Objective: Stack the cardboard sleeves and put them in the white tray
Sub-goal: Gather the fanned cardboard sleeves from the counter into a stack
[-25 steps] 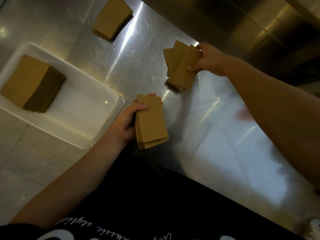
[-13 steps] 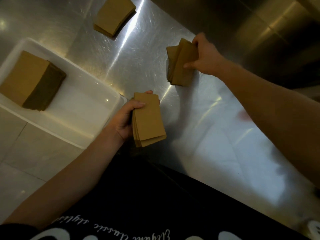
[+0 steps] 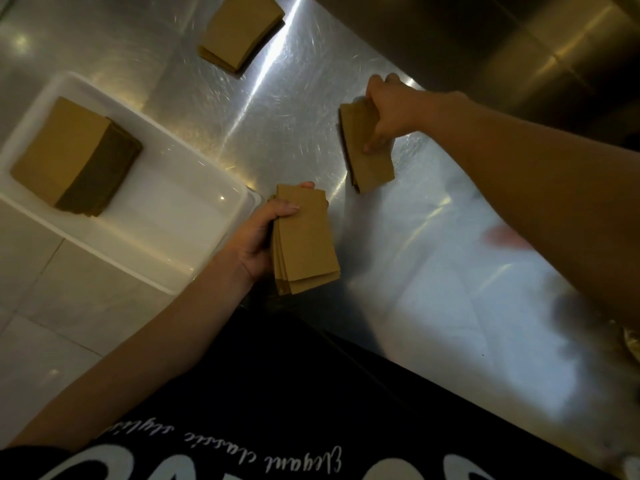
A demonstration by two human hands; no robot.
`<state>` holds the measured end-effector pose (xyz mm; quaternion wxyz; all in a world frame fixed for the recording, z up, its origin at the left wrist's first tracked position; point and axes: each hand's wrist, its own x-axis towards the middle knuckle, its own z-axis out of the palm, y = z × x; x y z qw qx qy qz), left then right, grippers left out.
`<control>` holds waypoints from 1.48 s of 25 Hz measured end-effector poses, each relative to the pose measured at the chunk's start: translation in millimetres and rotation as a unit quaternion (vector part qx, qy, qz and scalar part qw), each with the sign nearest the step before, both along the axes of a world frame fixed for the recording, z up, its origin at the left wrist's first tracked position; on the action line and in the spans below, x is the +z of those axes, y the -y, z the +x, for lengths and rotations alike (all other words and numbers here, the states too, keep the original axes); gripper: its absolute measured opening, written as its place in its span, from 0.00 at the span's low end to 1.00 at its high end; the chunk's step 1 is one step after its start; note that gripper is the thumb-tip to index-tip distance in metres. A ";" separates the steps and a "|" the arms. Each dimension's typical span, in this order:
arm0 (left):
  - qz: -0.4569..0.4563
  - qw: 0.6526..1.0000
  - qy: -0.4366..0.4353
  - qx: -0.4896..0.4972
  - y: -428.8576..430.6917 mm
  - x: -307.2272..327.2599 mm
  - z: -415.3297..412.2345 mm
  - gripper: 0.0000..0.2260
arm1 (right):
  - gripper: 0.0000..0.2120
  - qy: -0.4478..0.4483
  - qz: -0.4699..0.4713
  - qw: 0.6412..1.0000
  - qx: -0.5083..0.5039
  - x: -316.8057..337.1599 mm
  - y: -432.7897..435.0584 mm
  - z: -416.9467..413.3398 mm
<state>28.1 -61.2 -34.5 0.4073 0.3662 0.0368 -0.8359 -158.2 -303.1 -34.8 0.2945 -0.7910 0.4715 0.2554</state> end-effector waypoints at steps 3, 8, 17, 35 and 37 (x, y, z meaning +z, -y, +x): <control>0.011 1.000 0.007 0.001 0.9 -2.1 3.1 0.24 | 0.42 0.037 0.006 0.998 -0.044 0.9 -14.2 -4.0; 0.016 0.998 0.054 -0.012 6.9 -1.6 1.3 0.18 | 0.29 0.222 0.143 0.909 -0.322 29.7 -61.1 -35.6; -0.025 0.991 0.110 -0.075 -0.5 8.1 -10.4 0.17 | 0.20 0.421 0.298 0.719 -0.465 101.9 -160.5 -73.7; -0.089 0.983 0.109 -0.114 -28.9 39.4 -17.6 0.18 | 0.24 0.437 0.233 0.739 -0.457 117.1 -237.4 -41.9; -0.084 0.983 0.114 -0.121 -30.6 42.9 -18.1 0.17 | 0.25 0.388 0.152 0.802 -0.427 115.5 -244.7 -29.5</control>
